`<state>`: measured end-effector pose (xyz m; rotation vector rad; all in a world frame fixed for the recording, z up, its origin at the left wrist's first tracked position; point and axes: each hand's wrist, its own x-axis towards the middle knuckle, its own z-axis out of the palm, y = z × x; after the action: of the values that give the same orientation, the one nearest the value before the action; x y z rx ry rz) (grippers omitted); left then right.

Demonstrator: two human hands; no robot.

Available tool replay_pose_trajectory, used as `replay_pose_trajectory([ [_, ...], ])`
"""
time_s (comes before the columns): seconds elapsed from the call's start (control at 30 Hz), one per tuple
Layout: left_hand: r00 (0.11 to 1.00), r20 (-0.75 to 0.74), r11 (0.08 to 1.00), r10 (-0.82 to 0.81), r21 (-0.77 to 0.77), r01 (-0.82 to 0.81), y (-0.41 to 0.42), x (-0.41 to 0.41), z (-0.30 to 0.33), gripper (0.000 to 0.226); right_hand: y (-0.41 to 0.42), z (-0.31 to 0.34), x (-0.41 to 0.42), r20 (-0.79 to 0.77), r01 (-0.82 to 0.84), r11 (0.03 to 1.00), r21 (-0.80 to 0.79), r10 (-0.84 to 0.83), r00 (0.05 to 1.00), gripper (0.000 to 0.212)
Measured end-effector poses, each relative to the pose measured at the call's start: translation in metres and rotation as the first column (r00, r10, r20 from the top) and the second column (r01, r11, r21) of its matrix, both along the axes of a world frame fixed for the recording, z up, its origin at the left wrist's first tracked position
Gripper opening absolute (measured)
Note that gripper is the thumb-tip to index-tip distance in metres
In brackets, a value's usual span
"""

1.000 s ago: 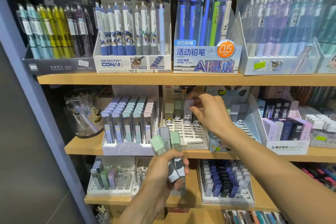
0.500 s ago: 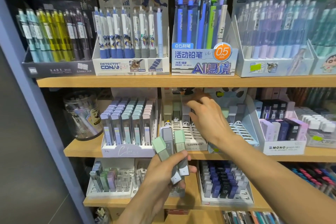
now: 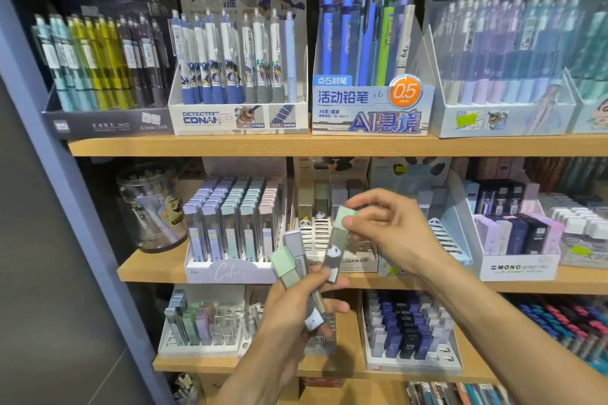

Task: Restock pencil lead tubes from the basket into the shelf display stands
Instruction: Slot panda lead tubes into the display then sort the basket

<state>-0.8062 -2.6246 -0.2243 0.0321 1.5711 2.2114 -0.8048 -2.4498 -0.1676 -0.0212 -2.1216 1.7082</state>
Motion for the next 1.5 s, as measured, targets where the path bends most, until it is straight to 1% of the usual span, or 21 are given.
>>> replay_pose_trajectory([
  [0.1,0.999,0.014,0.999,0.029,-0.017,-0.029,-0.001,-0.004,-0.004,0.022,0.001,0.011,-0.012,-0.097,0.102,0.987,0.122,-0.091,0.991,0.021],
  [0.17,0.999,0.017,0.999,0.044,-0.031,-0.044,-0.001,-0.006,-0.008,0.025,0.0,0.017,-0.026,-0.149,0.188,0.956,0.225,-0.157,0.976,0.018],
  [0.27,1.0,0.009,0.998,0.026,-0.06,-0.025,-0.001,-0.007,-0.01,0.023,-0.003,0.022,-0.044,-0.222,0.289,0.847,0.446,-0.208,0.953,0.012],
  [0.37,1.0,0.01,0.998,0.013,-0.06,-0.012,-0.001,-0.009,-0.01,0.02,-0.004,0.024,-0.056,-0.245,0.295,0.741,0.604,-0.18,0.953,0.014],
  [0.47,1.0,0.017,0.999,0.011,-0.032,-0.01,-0.002,-0.011,-0.01,0.02,-0.005,0.022,-0.066,-0.206,0.245,0.666,0.704,-0.138,0.969,0.021],
  [0.53,1.0,0.021,1.0,0.011,-0.017,-0.01,-0.002,-0.012,-0.01,0.02,-0.005,0.02,-0.07,-0.173,0.226,0.639,0.735,-0.145,0.974,0.021],
  [0.67,1.0,0.016,1.0,0.013,0.001,-0.013,-0.003,-0.011,-0.009,0.022,-0.005,0.019,-0.071,-0.174,0.217,0.651,0.727,-0.132,0.976,0.023],
  [0.8,1.0,0.013,1.0,0.015,0.011,-0.015,-0.004,-0.011,-0.009,0.026,-0.005,0.019,-0.071,-0.17,0.208,0.648,0.733,-0.121,0.978,0.02],
  [0.97,1.0,0.004,1.0,0.004,0.009,-0.004,-0.004,-0.01,-0.01,0.025,-0.003,0.017,-0.078,-0.166,0.217,0.634,0.743,-0.14,0.976,0.026],
  [1.07,1.0,-0.001,1.0,-0.01,-0.006,0.01,-0.004,-0.011,-0.01,0.016,-0.003,0.013,-0.084,-0.154,0.224,0.567,0.793,-0.169,0.974,0.03],
  [1.13,1.0,-0.004,1.0,-0.022,-0.01,0.022,-0.004,-0.01,-0.01,0.014,-0.002,0.008,-0.086,-0.145,0.221,0.535,0.816,-0.181,0.973,0.034],
  [1.2,1.0,-0.012,0.999,-0.026,-0.023,0.026,-0.005,-0.01,-0.009,0.015,-0.004,0.006,-0.084,-0.14,0.213,0.503,0.838,-0.179,0.974,0.034],
  [1.27,0.999,-0.028,0.998,-0.034,-0.048,0.033,-0.005,-0.009,-0.008,0.016,-0.008,0.007,-0.081,-0.143,0.214,0.458,0.863,-0.186,0.972,0.031],
  [1.33,0.998,-0.052,0.996,-0.042,-0.085,0.037,-0.006,-0.006,-0.006,0.021,-0.013,0.011,-0.071,-0.19,0.253,0.402,0.88,-0.189,0.963,0.03],
  [1.37,0.997,-0.063,0.994,-0.044,-0.101,0.037,-0.006,-0.006,-0.006,0.024,-0.017,0.012,-0.063,-0.23,0.284,0.404,0.869,-0.179,0.957,0.031],
  [1.4,0.996,-0.073,0.993,-0.043,-0.113,0.034,-0.007,-0.006,-0.006,0.026,-0.023,0.013,-0.052,-0.258,0.31,0.478,0.822,-0.172,0.951,0.031],
  [1.43,0.995,-0.087,0.991,-0.041,-0.127,0.03,-0.007,-0.006,-0.006,0.028,-0.03,0.012,-0.037,-0.249,0.293,0.62,0.728,-0.159,0.955,0.029],
  [1.47,0.994,-0.105,0.989,-0.039,-0.145,0.023,-0.006,-0.006,-0.005,0.028,-0.038,0.01,-0.022,-0.192,0.221,0.766,0.604,-0.129,0.973,0.03],
  [1.5,0.992,-0.123,0.987,-0.037,-0.161,0.017,-0.006,-0.007,-0.006,0.027,-0.045,0.009,-0.008,-0.097,0.118,0.86,0.497,-0.08,0.992,0.034],
])
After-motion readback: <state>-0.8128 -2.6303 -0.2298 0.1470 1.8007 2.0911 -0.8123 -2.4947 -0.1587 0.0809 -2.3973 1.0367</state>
